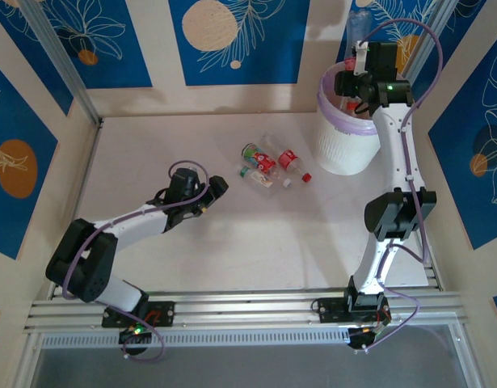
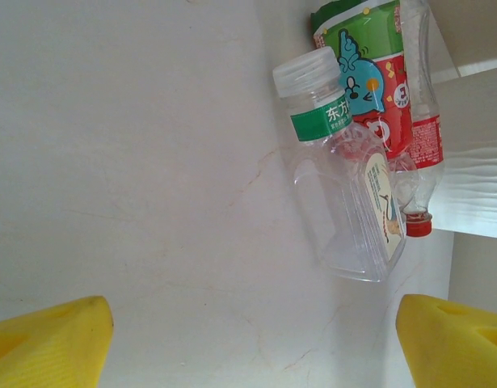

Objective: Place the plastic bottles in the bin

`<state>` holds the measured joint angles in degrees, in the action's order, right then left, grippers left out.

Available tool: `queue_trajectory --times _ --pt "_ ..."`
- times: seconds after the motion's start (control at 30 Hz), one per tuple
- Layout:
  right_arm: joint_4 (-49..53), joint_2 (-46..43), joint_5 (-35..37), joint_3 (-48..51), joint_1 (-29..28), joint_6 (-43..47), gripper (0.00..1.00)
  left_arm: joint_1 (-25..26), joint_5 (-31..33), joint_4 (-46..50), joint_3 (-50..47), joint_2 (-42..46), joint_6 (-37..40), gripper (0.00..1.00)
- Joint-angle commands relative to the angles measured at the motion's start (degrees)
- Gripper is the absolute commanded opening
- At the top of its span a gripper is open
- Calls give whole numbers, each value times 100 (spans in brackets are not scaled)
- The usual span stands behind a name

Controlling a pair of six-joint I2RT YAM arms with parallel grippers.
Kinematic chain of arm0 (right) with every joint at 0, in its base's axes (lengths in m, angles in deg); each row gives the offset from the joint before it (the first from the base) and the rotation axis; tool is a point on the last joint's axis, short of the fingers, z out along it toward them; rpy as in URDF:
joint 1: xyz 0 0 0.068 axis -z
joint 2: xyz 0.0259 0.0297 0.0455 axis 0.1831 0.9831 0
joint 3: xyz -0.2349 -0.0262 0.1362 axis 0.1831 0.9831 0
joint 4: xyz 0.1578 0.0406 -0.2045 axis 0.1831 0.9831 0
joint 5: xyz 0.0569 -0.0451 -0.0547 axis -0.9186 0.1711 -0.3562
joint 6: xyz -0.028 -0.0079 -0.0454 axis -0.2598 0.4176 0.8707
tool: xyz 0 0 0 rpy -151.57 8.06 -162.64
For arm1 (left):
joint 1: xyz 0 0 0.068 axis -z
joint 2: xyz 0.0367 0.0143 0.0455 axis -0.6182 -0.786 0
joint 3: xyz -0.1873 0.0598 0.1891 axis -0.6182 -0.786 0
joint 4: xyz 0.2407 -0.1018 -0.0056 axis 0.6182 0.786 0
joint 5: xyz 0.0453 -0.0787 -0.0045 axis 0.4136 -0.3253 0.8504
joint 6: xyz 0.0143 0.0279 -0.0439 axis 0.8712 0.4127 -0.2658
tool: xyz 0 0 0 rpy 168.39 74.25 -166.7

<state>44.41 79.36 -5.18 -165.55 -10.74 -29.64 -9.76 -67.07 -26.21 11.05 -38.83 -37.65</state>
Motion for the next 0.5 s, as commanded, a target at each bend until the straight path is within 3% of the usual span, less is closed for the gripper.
queue_trajectory --times 0.0,0.47 --pt "-243 -21 84 -241 144 61 0 59 5 2 14 -4 76 90" --pt "-380 246 -166 185 718 -139 0 102 -5 -26 61 -68 49 89"
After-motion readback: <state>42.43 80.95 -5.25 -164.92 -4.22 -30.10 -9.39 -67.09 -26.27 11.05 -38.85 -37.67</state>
